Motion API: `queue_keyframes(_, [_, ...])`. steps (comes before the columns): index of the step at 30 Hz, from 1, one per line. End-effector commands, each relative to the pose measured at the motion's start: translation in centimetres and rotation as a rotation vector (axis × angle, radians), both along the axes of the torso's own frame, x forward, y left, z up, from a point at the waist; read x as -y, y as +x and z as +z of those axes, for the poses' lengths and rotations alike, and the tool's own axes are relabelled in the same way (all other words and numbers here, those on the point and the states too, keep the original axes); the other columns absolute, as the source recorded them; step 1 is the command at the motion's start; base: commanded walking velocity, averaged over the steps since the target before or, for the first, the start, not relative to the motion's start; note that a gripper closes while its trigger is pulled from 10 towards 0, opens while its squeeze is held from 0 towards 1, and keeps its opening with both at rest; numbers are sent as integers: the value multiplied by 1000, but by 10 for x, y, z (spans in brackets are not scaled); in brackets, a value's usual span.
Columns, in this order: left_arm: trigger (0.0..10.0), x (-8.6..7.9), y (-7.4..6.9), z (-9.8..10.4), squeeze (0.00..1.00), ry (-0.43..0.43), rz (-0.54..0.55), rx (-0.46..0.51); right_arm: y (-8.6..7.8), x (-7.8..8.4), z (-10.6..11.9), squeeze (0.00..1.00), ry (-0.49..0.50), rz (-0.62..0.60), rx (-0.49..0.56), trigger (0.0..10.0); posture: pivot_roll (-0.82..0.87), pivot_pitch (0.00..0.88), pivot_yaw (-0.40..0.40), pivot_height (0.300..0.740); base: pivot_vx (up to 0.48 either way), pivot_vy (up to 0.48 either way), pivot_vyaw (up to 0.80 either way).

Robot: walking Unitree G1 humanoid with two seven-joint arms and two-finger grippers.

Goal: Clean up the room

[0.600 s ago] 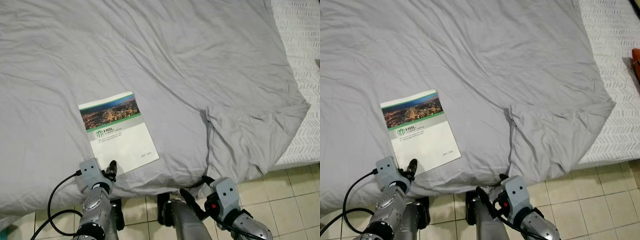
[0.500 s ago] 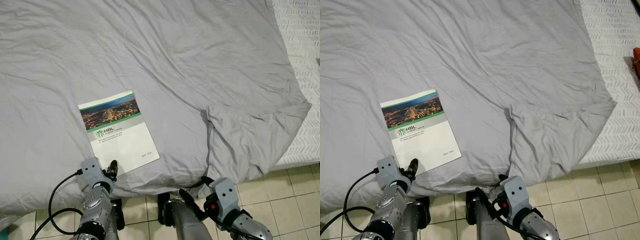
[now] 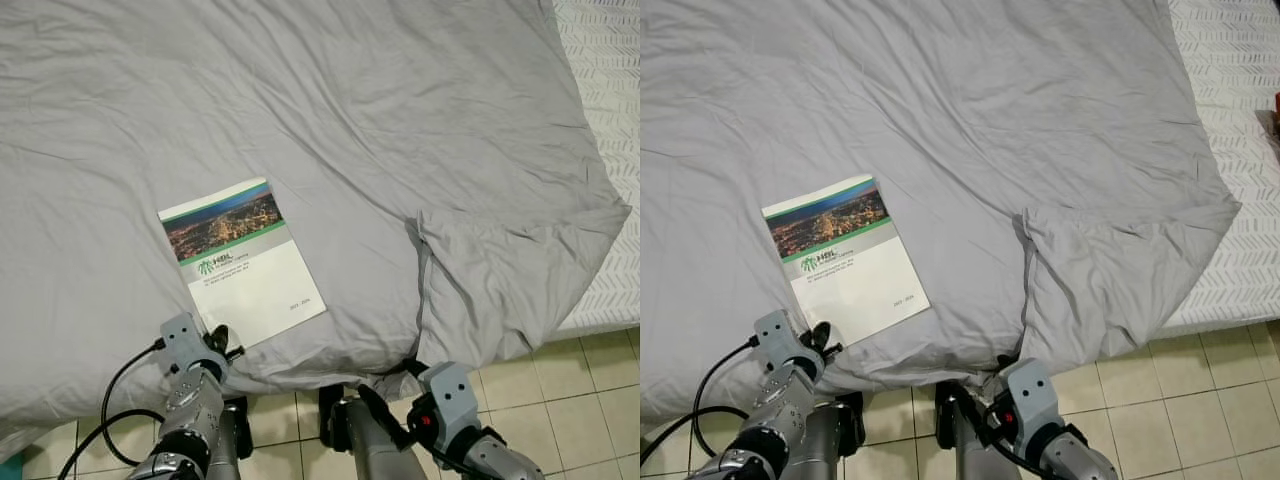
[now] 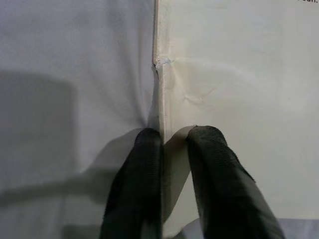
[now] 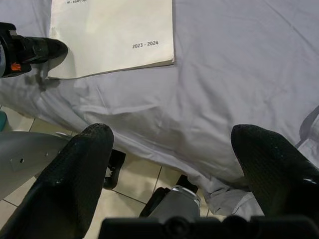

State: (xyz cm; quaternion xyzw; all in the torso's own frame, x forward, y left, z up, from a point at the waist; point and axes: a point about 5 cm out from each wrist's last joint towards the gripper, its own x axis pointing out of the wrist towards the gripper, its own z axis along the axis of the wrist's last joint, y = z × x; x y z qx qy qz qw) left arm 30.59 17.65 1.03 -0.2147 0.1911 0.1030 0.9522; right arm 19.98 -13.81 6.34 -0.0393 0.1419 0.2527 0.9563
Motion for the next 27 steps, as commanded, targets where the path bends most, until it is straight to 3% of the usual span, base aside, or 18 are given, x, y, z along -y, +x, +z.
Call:
queue_keyframes(1, [0, 13, -15, -19, 0, -19, -59, -93, -10, 3, -9, 0, -10, -12, -53, 10000, -229, 562, -162, 740, 0, 0, 0])
queue_keyframes(4, [0, 17, -6, -10, 0, -47, -89, -31, -7, 4, -7, 0, 2, -26, -48, 10000, -216, 552, -159, 740, 0, 0, 0])
queue_keyframes(7, [0, 30, 6, 6, 0, -16, -194, 55, -3, 4, -6, 0, 11, -38, -46, 10000, -203, 547, -151, 740, 0, 0, 0])
queue_keyframes(11, [0, 26, 13, 16, 0, 9, -210, 115, 5, 3, -8, 0, 26, -66, -44, 10000, -188, 519, -134, 740, 0, 0, 0])
queue_keyframes(15, [0, 17, 15, 31, 0, 89, -259, 219, 22, -1, -2, 0, 57, -79, -7, 10000, -133, 411, -96, 740, 0, 0, 0])
queue_keyframes(17, [0, 15, 15, 33, 0, 104, -263, 231, 24, -2, -1, 0, 60, -78, 0, 10000, -133, 411, -96, 740, 0, 0, 0])
queue_keyframes(21, [0, -2, 14, 43, 0, 189, -255, 276, 48, -1, 0, 0, 84, -115, 39, 10000, -67, 290, -55, 740, 0, 0, 0])
queue_keyframes(27, [0, -11, 17, 45, 0, 249, -251, 254, 63, -2, -1, 0, 94, -135, 50, 10000, -35, 228, -41, 740, 0, 0, 0])
